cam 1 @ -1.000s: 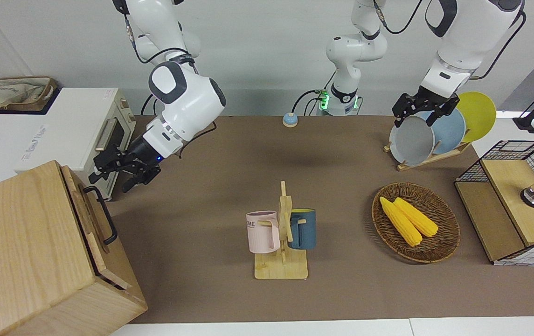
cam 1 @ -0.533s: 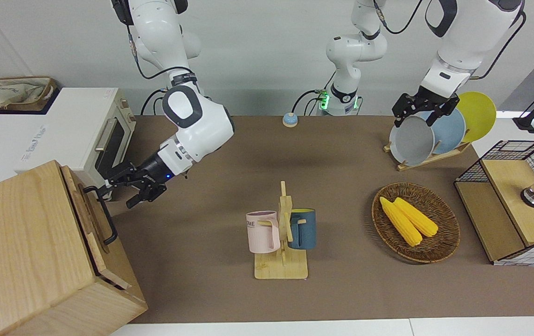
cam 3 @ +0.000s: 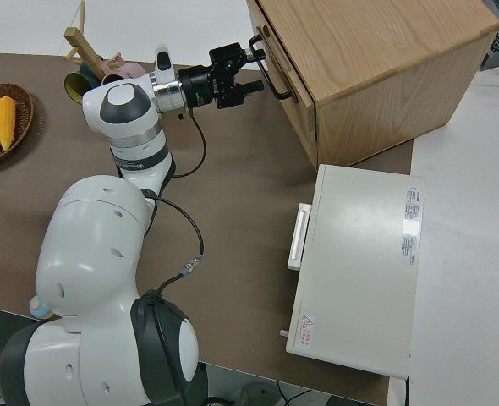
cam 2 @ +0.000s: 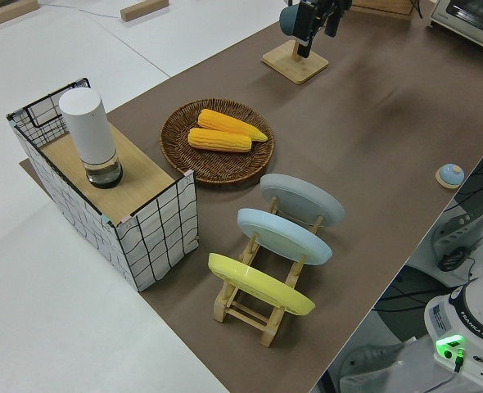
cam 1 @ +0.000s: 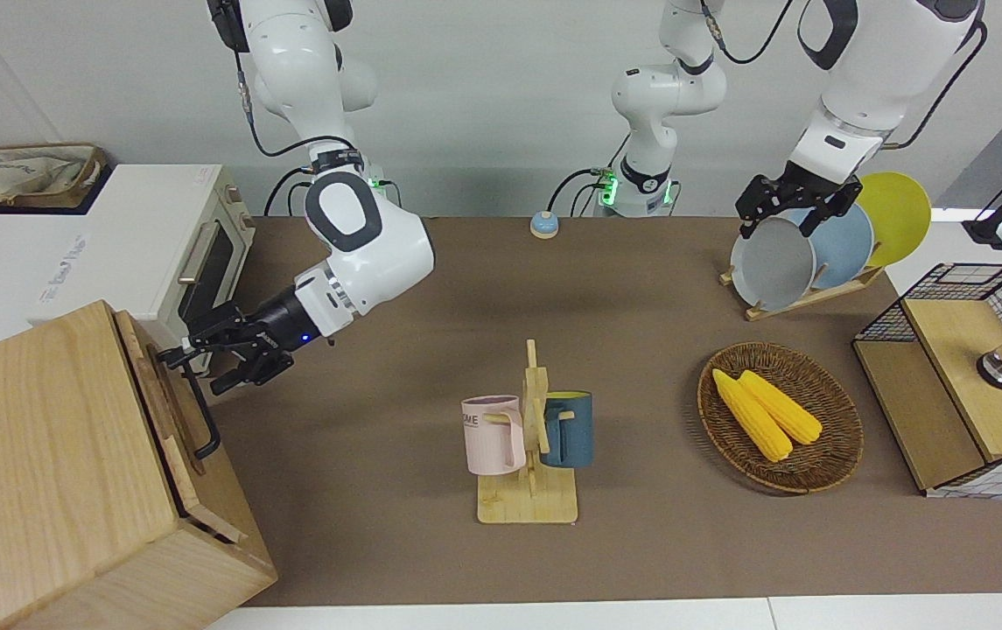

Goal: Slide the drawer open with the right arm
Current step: 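Hook the right gripper onto the black drawer handle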

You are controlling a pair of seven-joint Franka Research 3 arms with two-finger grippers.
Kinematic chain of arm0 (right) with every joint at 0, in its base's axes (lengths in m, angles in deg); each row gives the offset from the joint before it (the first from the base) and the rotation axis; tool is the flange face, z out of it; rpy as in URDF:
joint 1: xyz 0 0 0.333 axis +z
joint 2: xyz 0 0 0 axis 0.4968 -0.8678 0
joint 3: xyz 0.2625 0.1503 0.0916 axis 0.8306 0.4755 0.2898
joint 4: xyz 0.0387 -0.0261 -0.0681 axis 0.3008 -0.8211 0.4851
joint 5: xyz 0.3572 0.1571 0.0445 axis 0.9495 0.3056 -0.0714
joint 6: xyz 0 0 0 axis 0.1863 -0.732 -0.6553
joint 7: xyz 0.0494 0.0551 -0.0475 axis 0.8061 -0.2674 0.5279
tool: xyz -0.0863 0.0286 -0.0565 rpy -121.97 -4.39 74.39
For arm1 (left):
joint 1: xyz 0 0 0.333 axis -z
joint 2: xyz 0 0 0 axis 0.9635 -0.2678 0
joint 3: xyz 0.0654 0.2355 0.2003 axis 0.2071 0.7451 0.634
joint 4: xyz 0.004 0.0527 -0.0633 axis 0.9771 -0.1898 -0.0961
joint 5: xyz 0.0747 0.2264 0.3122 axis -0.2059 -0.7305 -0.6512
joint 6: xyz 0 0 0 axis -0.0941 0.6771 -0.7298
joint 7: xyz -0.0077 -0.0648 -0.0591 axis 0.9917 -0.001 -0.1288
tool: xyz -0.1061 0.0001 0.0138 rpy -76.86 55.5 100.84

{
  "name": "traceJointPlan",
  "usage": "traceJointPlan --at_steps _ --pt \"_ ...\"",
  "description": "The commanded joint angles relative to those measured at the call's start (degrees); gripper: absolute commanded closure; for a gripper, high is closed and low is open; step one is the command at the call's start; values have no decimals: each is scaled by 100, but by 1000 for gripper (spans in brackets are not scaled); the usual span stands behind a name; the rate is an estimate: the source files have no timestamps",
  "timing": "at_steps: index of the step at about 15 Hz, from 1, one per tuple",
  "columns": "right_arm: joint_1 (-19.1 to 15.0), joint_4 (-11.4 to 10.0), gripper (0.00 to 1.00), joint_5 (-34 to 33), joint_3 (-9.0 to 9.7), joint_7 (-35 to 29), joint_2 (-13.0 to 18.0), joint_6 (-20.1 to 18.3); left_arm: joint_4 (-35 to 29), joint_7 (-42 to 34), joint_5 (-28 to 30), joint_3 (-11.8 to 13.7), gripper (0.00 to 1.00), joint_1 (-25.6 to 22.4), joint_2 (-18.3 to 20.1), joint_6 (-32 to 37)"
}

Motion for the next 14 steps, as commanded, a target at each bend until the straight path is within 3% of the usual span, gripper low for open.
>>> traceJointPlan --at_steps 1,9,14 --pt "-28 29 86 -240 15 -371 -164 -76 -28 -40 -65 28 2 26 57 74" --pt "-2 29 113 -398 15 -925 -375 -340 -28 -40 -65 28 5 26 57 74" --pt "25 29 297 -617 15 -847 -384 -568 -28 -40 -65 28 2 26 57 65"
